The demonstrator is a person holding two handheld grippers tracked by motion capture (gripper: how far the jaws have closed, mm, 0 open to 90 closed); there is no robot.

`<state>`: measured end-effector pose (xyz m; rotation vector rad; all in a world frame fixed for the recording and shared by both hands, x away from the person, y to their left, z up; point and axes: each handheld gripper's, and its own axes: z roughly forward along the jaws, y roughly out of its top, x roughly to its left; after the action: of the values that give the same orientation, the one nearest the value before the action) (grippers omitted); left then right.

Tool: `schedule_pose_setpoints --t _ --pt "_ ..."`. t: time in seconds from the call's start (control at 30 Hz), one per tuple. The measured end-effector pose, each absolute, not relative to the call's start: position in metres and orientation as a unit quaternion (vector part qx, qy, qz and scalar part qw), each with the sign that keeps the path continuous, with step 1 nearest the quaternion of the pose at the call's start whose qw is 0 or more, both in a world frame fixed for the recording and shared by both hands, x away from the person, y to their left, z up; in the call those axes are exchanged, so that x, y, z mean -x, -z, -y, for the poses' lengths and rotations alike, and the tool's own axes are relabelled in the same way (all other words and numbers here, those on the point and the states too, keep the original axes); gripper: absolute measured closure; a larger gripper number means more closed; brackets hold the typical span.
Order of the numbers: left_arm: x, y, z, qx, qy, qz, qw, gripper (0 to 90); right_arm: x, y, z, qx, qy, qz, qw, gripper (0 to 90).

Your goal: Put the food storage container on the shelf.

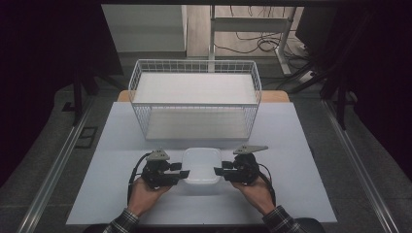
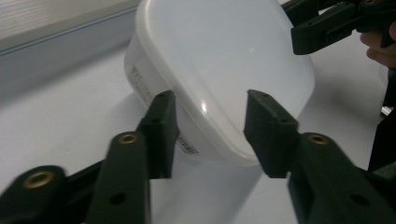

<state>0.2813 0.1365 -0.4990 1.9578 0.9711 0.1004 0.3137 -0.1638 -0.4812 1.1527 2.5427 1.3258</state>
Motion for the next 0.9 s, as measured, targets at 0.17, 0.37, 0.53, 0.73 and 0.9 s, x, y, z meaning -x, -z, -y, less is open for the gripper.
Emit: schedule_pose_setpoints --t 0.17,0.37,0.53,0.73,0.9 --pt "-0.278 0.497 -0.136 -0.778 -0.053 -0.414 0.47 67.4 -0.312 0.479 0.17 -0.4 -0.445 -0.801 0.023 70.3" --pt "-0.279 0.498 -0.137 -0.757 -0.072 -0.419 0.497 79.1 -0.31 0.481 0.17 -0.405 -0.444 -0.797 0.058 76.7" --pt "-0.282 0.496 -0.139 -0.752 -0.077 -0.422 0.501 79.3 -0.31 0.479 0.169 -0.398 -0.458 -0.792 0.072 76.8" --pt "-0.29 0.494 -0.141 -0.743 -0.08 -0.43 0.506 79.2 -0.318 0.471 0.166 -0.386 -0.468 -0.791 0.084 77.2" --pt "-0.299 0.491 -0.141 -0.739 -0.085 -0.433 0.508 79.1 -0.328 0.466 0.165 -0.382 -0.471 -0.79 0.089 77.3"
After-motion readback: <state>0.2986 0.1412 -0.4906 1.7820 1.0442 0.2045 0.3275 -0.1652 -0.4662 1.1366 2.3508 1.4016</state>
